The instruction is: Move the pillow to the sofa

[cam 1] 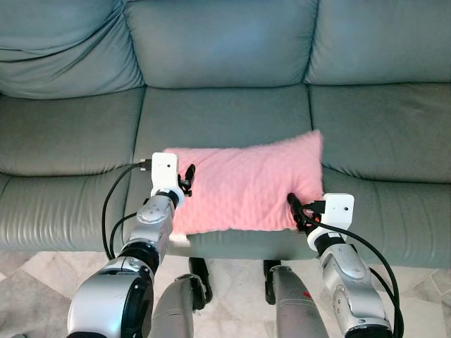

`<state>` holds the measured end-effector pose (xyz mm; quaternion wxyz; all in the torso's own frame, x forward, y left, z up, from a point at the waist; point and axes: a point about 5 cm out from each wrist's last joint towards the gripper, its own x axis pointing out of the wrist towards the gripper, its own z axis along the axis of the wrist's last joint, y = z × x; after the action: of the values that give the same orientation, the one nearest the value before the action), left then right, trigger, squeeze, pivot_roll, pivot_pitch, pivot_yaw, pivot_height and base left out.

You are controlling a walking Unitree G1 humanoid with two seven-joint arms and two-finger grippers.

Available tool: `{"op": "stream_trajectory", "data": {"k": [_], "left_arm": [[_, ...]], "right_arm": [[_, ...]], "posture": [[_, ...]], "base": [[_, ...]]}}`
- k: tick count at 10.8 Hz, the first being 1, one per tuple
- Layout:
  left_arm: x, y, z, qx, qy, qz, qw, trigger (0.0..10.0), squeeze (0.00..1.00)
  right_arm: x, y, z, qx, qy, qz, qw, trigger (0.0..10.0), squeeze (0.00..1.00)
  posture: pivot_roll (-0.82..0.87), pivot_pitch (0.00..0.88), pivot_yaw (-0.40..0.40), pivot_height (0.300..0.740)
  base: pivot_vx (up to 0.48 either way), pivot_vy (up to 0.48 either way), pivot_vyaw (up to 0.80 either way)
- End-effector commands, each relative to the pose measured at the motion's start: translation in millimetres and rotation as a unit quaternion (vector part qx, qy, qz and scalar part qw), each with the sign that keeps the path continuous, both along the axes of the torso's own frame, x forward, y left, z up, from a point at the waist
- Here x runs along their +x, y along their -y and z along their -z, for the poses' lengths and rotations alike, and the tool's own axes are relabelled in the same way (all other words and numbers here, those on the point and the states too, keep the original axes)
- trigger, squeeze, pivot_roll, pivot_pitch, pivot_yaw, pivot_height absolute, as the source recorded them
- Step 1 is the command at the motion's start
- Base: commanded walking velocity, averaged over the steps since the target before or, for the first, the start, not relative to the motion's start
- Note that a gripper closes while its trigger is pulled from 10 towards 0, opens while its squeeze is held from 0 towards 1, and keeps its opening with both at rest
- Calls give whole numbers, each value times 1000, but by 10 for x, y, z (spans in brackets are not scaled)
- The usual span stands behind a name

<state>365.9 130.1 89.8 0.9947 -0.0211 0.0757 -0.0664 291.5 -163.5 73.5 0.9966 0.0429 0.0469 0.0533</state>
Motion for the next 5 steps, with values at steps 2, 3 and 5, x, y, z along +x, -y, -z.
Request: {"op": "stream_trajectory", "data": {"k": [2,3,5], "left_arm": [[-96,-89,165,1,-25,-10,1000,10000,1000],[-98,-88,168,0,-26,-9,1000,10000,1000],[-102,-75,168,-4,-23,-5,1000,10000,1000]], "right_arm": [[-80,24,132,-3,-22,14,1000,10000,1000],[-74,45,130,-6,-21,19,1000,10000,1000],[-78,82,123,-10,-18,25,999,10000,1000]], "posture": [[-257,509,108,740],[-255,510,109,740],[-254,508,111,740]], "base": [[0,0,0],[0,0,0],[0,0,0]]}}
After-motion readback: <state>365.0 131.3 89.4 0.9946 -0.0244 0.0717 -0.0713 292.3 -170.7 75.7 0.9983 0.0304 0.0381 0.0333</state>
